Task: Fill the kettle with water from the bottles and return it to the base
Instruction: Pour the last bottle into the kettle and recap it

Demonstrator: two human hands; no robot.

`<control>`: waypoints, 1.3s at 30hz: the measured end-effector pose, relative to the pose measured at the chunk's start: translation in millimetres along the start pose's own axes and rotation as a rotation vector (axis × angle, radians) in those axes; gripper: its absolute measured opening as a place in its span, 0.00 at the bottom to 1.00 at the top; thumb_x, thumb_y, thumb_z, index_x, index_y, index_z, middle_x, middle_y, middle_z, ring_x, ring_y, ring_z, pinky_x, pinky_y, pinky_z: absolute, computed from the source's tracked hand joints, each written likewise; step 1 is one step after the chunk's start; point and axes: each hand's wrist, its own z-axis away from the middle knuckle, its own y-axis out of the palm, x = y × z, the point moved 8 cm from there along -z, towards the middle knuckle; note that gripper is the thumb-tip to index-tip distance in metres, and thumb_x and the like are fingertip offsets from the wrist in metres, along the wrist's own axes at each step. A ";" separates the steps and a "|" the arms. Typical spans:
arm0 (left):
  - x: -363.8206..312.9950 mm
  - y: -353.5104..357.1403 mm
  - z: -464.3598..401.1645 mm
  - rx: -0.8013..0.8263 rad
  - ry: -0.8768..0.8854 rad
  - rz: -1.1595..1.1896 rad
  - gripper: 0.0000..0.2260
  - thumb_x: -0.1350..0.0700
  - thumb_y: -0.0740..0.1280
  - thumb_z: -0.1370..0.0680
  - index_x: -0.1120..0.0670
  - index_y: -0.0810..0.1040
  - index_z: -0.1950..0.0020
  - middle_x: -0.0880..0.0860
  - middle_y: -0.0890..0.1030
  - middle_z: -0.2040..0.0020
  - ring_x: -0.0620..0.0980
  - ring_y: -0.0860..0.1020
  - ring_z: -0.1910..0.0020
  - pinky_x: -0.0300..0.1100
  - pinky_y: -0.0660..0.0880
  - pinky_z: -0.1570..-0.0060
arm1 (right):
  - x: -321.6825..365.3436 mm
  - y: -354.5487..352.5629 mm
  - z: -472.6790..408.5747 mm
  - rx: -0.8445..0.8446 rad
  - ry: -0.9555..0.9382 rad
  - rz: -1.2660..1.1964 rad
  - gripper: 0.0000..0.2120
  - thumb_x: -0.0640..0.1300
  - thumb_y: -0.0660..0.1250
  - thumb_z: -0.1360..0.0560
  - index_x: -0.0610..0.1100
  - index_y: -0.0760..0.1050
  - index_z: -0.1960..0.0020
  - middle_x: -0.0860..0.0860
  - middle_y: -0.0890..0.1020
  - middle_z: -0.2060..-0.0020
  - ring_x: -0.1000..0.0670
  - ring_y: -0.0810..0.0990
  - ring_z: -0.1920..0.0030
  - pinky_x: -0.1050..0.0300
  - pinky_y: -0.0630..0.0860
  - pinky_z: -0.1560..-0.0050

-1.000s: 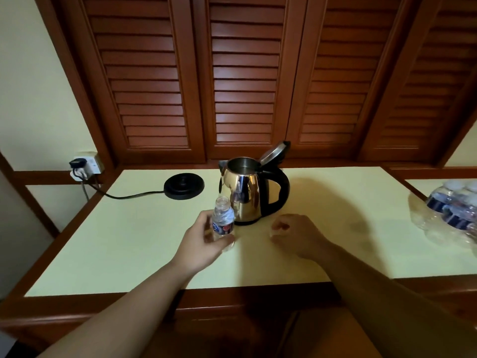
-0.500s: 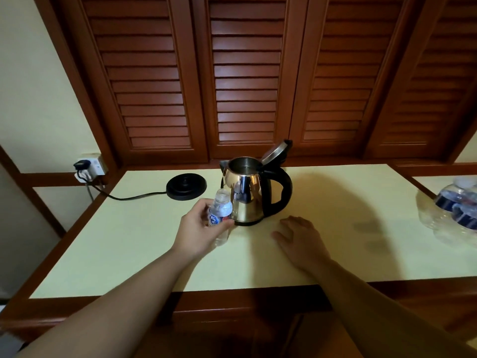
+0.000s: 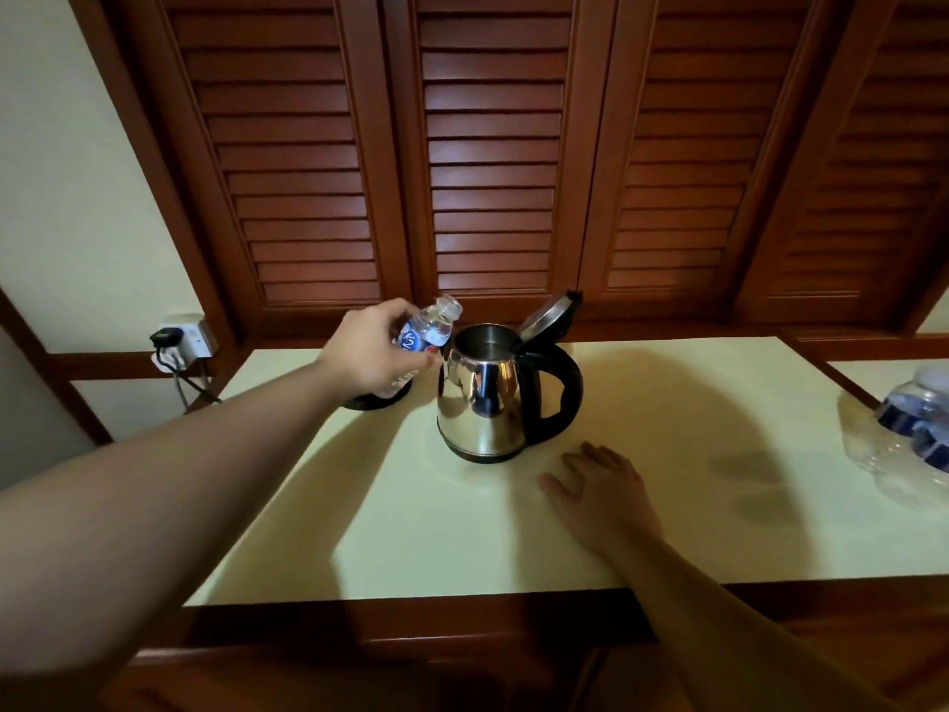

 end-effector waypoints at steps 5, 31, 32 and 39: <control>-10.6 -0.4 -19.0 0.083 0.103 -0.219 0.25 0.49 0.81 0.29 0.49 0.80 0.34 0.49 0.85 0.44 0.48 0.81 0.49 0.41 0.74 0.51 | 3.0 -5.5 3.0 -0.008 -0.005 -0.003 0.32 0.70 0.58 0.23 0.54 0.70 0.25 0.52 0.65 0.21 0.48 0.58 0.20 0.49 0.52 0.20; -31.3 -20.1 -46.4 0.178 0.281 -0.619 0.30 0.41 0.78 0.30 0.37 0.75 0.30 0.47 0.74 0.48 0.54 0.76 0.42 0.51 0.71 0.45 | 5.3 -11.2 6.2 -0.026 0.002 -0.030 0.33 0.70 0.59 0.24 0.54 0.71 0.25 0.53 0.67 0.22 0.49 0.59 0.22 0.50 0.54 0.22; -31.9 -20.6 -46.6 0.179 0.283 -0.622 0.30 0.41 0.78 0.30 0.38 0.75 0.29 0.47 0.73 0.48 0.54 0.76 0.42 0.51 0.71 0.45 | 5.0 -11.4 6.3 -0.029 0.003 -0.035 0.33 0.70 0.59 0.24 0.54 0.71 0.26 0.53 0.67 0.23 0.49 0.59 0.22 0.50 0.54 0.22; -34.6 -24.7 -51.1 0.196 0.289 -0.647 0.30 0.41 0.78 0.29 0.40 0.75 0.27 0.48 0.70 0.49 0.54 0.73 0.42 0.53 0.71 0.44 | 3.6 -8.1 3.1 -0.042 0.004 -0.023 0.32 0.71 0.59 0.25 0.54 0.73 0.27 0.53 0.69 0.24 0.48 0.61 0.23 0.48 0.57 0.23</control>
